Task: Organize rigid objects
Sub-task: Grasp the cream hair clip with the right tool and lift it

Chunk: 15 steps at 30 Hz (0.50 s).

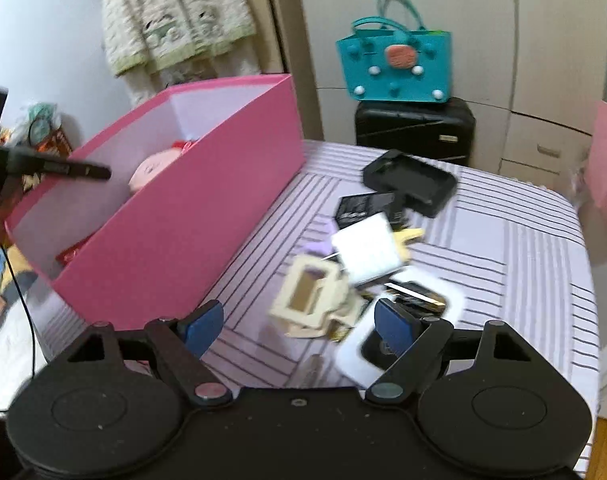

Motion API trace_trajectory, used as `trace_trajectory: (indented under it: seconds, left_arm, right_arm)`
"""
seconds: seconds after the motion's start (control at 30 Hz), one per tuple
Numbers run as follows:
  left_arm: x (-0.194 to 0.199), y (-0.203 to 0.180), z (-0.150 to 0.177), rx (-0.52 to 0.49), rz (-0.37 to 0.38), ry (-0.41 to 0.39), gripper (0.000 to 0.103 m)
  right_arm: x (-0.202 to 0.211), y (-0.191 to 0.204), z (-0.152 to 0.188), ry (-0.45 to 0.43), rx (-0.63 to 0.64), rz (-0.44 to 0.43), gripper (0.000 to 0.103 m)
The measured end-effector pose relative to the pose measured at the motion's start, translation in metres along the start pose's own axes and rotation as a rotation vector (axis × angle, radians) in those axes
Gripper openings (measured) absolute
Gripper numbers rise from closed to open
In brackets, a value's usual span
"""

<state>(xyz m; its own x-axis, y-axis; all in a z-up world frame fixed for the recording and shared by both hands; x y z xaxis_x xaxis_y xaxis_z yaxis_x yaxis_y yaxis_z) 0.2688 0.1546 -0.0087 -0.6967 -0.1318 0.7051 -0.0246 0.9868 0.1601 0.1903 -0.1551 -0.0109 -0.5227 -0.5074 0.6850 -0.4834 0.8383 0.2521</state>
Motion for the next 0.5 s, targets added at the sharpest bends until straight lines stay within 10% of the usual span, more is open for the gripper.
trace_trajectory:
  seconds: [0.5]
  left_arm:
    - [0.001, 0.001, -0.001, 0.002, 0.000, -0.004, 0.005]
  right_arm:
    - [-0.018, 0.011, -0.002, 0.015, 0.105, 0.189, 0.054]
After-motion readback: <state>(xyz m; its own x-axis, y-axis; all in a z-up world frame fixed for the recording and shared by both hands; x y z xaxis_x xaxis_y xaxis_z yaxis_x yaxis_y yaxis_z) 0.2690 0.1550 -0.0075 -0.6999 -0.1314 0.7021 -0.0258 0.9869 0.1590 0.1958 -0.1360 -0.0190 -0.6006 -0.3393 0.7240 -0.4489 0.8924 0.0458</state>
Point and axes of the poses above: each gripper's, at about its wrist camera, not at the fingertips, and x roughly against the way its jaws point, y to its left, z to its underside, the point moved 3 cm from there along -x, roughly the way its jaws point, and after that the axes turned 9 degrees about -z, right-handed, at the moved point
